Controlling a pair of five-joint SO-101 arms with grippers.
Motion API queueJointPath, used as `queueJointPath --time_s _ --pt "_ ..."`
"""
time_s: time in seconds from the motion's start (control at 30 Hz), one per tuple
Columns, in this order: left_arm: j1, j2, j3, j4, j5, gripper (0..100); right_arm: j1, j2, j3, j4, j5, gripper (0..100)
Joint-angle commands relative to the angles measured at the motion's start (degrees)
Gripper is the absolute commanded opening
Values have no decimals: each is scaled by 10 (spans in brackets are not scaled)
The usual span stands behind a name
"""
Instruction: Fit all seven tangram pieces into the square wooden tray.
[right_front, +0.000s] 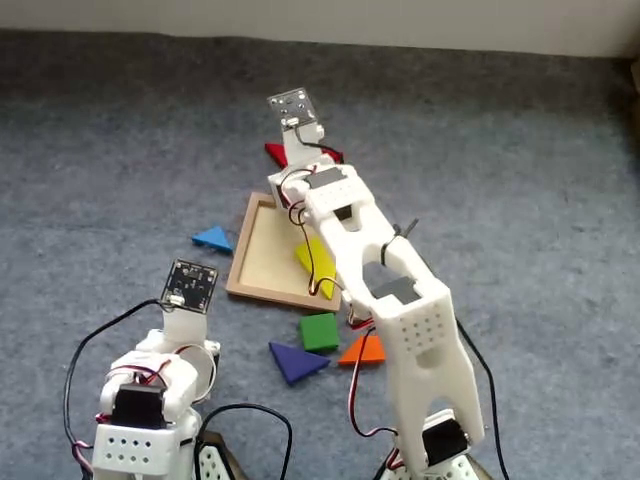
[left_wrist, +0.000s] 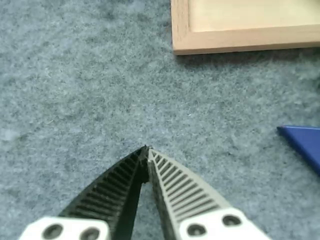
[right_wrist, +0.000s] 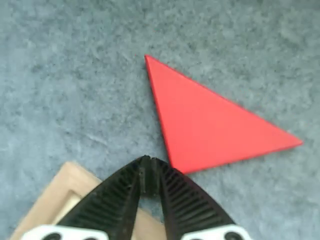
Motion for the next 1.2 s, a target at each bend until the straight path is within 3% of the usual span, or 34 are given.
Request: queueJointPath --time_s 0.0,0.17,0.4,0.57,0.97,1.17 --pt "-6 -27 11 3 -3 5 5 -68 -31 74 8 5" --pt "-6 -27 11 3 -3 5 -4 -169 -27 189 9 5" --pt "-6 -27 11 3 -3 5 37 -230 -26 230 15 5" --pt "-6 -27 11 3 -3 5 80 -227 -29 226 146 5" --pt "-6 -27 11 3 -3 5 143 -110 -30 -58 232 5" --pt "-6 -27 11 3 -3 5 147 -121 -27 -80 250 5"
